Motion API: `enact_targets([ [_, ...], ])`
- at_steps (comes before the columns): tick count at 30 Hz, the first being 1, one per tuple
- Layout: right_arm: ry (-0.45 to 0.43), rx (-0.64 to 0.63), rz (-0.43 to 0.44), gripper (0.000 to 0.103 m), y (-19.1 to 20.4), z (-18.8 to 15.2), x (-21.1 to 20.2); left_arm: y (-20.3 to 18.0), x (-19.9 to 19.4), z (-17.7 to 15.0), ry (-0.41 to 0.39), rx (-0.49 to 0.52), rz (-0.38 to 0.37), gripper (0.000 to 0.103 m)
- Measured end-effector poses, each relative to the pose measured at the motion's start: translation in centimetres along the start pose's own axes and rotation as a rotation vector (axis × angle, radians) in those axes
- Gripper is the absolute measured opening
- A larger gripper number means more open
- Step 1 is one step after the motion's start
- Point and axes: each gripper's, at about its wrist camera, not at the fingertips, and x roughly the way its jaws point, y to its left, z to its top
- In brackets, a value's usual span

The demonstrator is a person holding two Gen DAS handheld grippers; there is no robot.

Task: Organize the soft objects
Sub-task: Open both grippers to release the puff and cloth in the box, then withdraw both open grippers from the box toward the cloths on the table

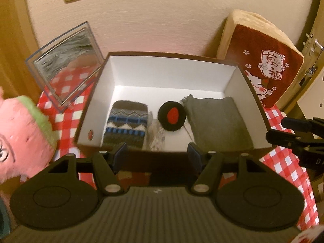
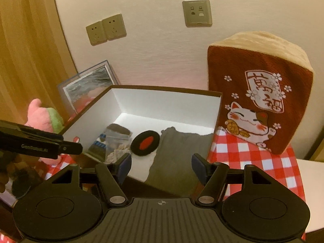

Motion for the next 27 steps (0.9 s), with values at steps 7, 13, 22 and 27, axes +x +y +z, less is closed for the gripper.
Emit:
enact_targets([
  [7,-0.004,0.014,0.010,0.066,0.7,-1.2,-2.4,0.7,-2.8,-2.2,-0.006,-0.027,0.018,0.063],
  [13,0.000,0.009,0.020,0.066,1.8,-2.2,-4.0,0.7,-4.8,-4.2,-0.005,-0.043,0.022,0.063],
  [22,0.016,0.003,0.031,0.066,3.5,-3.8,-6.0,0.5,-6.8,-6.9,0.004,-0.060,0.016,0.063],
  [27,0.024,0.002,0.039,0.066,4.3,-4.9,-6.9,0.5,-7.5,-8.3,0.014,-0.069,0.015,0.063],
])
